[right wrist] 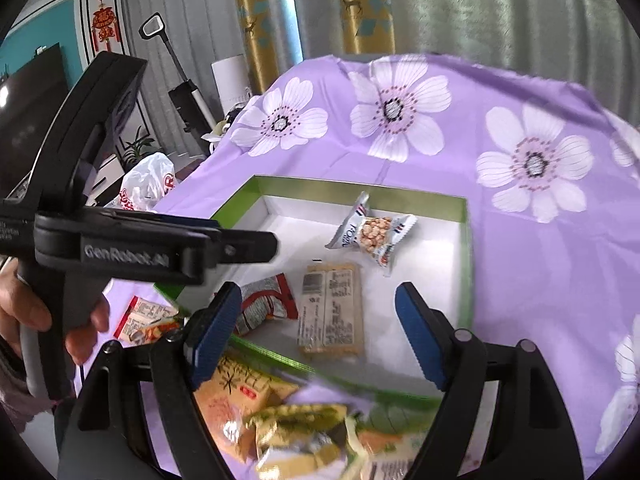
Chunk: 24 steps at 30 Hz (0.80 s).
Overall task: Organize snacks
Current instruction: 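Move the right gripper to the pale green-print snack bag and close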
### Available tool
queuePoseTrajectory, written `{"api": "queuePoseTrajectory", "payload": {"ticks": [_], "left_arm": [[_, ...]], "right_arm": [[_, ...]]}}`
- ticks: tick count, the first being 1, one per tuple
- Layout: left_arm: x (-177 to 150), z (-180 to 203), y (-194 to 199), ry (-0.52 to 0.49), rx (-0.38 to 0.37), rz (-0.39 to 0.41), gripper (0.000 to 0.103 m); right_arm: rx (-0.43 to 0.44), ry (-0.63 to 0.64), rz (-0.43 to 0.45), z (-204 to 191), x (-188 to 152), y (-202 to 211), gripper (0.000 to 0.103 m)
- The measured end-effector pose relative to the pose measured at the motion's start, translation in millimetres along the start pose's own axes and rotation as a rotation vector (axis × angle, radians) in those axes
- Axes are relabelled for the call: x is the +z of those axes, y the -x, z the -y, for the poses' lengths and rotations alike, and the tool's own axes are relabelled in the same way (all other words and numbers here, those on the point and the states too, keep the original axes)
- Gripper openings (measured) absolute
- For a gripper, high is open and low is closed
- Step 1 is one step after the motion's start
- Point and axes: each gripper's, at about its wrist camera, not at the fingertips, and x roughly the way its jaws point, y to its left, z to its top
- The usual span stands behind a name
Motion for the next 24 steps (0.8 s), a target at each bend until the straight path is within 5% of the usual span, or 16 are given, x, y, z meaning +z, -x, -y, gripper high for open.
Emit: {"api": "queuePoseTrajectory", "payload": {"ticks": [14,24], "left_arm": [[-52,24,58,-0.051,0.010,0.032,0.097],[-82,38,76,0.001,-0.109,0.015,0.098]], "right_arm": [[-0.074,-0.041,0.076,-2,-28,70,0.090],[-0.096,-0.075,0.123,0,-50,108,0.098]]}}
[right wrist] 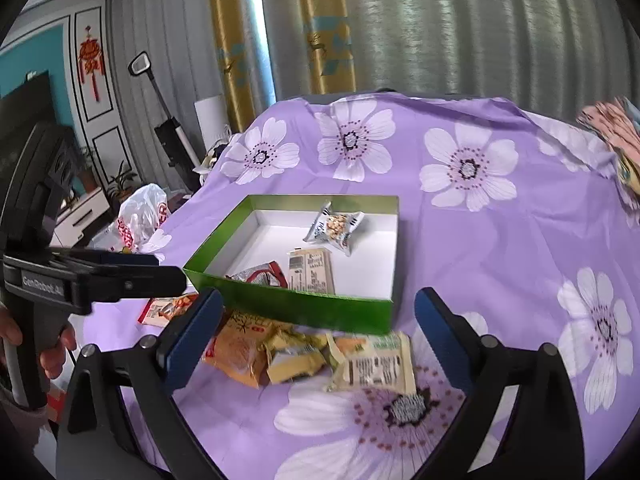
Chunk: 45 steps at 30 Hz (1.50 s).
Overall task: Organize snacks
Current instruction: 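Move the right gripper to the pale green-print snack bag and close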
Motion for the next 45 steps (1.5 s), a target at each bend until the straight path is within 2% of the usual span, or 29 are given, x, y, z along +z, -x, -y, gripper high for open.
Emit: {"api": "queuePoseTrajectory", "payload": {"ticks": [3,7,13,18,21,25,28,32,40,45], "left_arm": [[-12,5,-3,-0.005,-0.011,-0.028,0.098],[-23,12,-12,0.003,-0.069,-0.078,0.098],[-40,28,-30,-0.001,-0.138,-0.132,0.098],[-43,30,-36,0.008,-0.201,-0.127,0.098],[-43,28,-39,0.008,-0.182,-0.101,0.098],[-44,24,-48,0.020,-0.170,-0.116,0.098],[-38,28,-53,-0.007,-0.163,-0.112,0.098],[-17,44,-60,-0.037,-0.193,-0.112,0.098],[12,65,-116,-0.002,-0.171,-0.242,0.098],[16,73,-147,-0.004,-0.115,-0.312,0.098]], "right_arm": [[-0.012,-0.027,-0.003,11,-15,13,0.098],[-0.049,-0.056,-0.029,28,-40,26,0.098],[-0.036,-0.129,-0.087,48,-76,24,0.098],[0.002,-0.162,-0.093,54,-88,16,0.098],[0.023,-0.162,-0.100,52,-92,9,0.098],[0.094,-0.123,-0.107,41,-95,2,0.098],[0.066,-0.114,-0.133,39,-96,-11,0.097],[0.067,-0.153,-0.144,51,-91,-24,0.097],[0.102,-0.188,-0.156,71,-75,-49,0.091],[0.146,-0.223,-0.175,80,-74,-66,0.089]]}}
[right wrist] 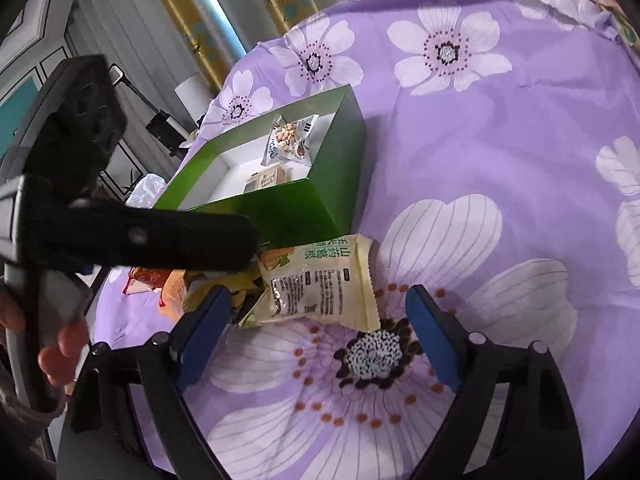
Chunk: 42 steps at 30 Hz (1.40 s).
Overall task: Organize snacks
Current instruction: 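Move the right gripper to the pale green-print snack bag and close, then carry the green-print bag with the right gripper into the box and release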
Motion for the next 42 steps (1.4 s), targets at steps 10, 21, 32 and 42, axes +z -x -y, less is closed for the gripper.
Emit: {"api": "queuePoseTrajectory", "payload": {"ticks": [10,21,32,42], "left_arm": [[2,1,-17,0.004,0.031,-0.021,0.098],[-4,-3,-21,-0.060,0.087,0.014,0.067],[-13,5,-20,-0.130,0.058,0.025,0.046],[-26,18,-4,-0.166,0.023,0.062,0.044]], "right_arm": [[0.053,-0.021,-0.034,3,2,-22,0.089],[0.048,-0.024,-0.079,-1,0,-36,0.059],[0.026,-0.003,-0.063,-3,-2,-34,0.035],[0.013,-0.001,-0.015,-7,-8,-16,0.034]]}}
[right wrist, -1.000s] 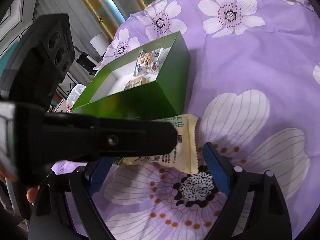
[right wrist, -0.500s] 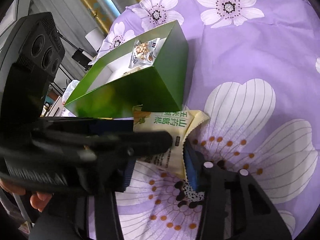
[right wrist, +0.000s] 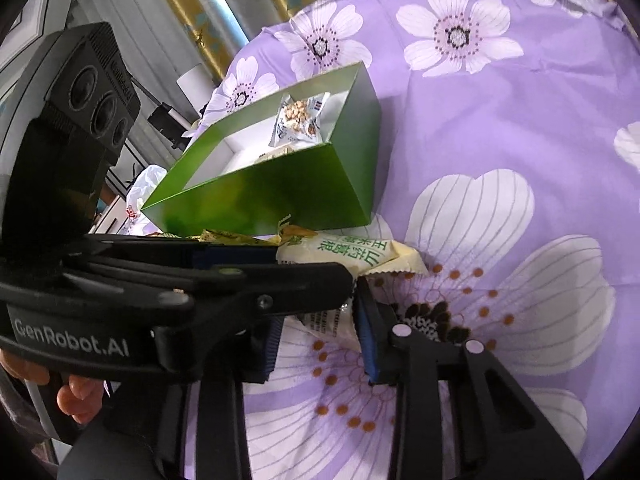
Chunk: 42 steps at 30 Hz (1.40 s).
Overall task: Organize snacks
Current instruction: 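Carry the green-print bag with the right gripper into the box and release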
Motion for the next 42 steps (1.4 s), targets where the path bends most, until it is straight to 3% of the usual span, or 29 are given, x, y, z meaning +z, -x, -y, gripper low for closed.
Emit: {"api": "queuePoseTrajectory", "payload": {"ticks": [11,20,33,42], "left_arm": [[-1,27,46,-0.071,-0.026,0.107,0.044],[2,21,92,-0.086,-0.005,0.211,0.044],[18,-20,128,-0.046,0.017,0.302,0.044],[48,-54,143,-0.015,0.037,0.340,0.044]], "right_arm": [[-0.045,0.045,0.095,-23,10,45,0.034],[-0.038,0.143,0.145,-60,32,63,0.034],[-0.006,0.244,0.159,-101,68,46,0.034],[0.024,0.294,0.151,-119,107,22,0.034]]}}
